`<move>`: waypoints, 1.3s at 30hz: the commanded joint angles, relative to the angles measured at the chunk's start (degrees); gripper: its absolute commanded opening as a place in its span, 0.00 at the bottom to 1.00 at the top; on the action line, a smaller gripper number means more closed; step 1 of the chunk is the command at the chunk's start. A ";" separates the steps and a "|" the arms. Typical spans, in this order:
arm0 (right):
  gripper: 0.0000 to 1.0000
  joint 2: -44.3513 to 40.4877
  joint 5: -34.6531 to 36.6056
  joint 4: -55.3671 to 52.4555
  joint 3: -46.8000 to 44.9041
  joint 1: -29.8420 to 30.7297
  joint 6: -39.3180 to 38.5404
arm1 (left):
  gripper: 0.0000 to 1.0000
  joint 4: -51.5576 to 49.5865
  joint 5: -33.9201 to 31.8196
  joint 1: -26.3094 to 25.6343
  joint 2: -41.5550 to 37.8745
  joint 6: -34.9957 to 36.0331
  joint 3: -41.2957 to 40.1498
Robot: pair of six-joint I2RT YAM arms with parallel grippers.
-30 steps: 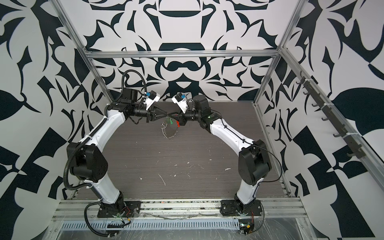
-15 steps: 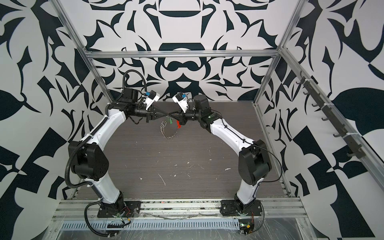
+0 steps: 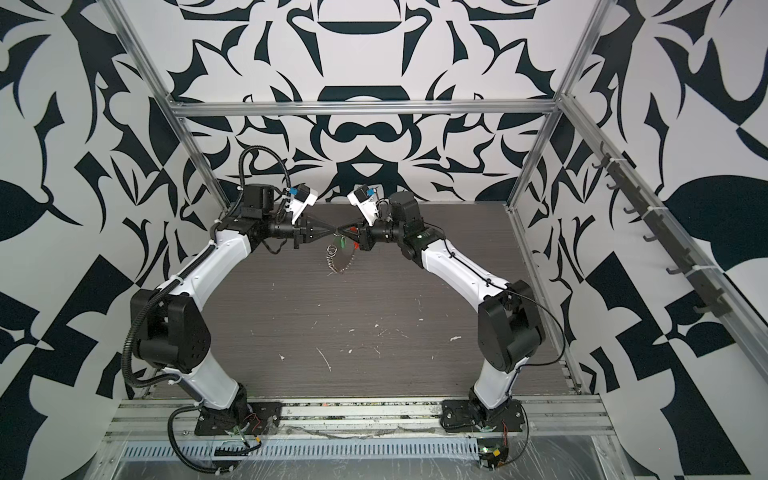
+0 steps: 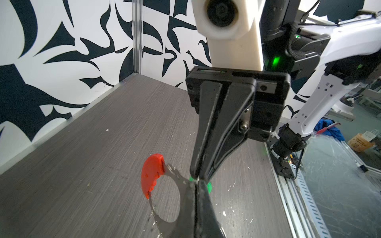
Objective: Attach keys to a key ring
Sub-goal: Insert the key into the keyring.
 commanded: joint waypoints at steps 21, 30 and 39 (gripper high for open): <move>0.41 -2.22 -3.18 10.70 -0.05 -4.06 9.13 | 0.00 47.38 -3.40 -1.44 -2.51 -37.55 -10.43; 0.29 0.92 -3.57 13.11 2.12 -3.60 11.63 | 0.00 60.99 -5.04 -1.80 -1.30 -47.71 -12.43; 0.09 1.94 -4.03 13.84 2.13 -0.19 12.29 | 0.00 75.08 -6.58 -1.97 1.96 -57.87 -13.50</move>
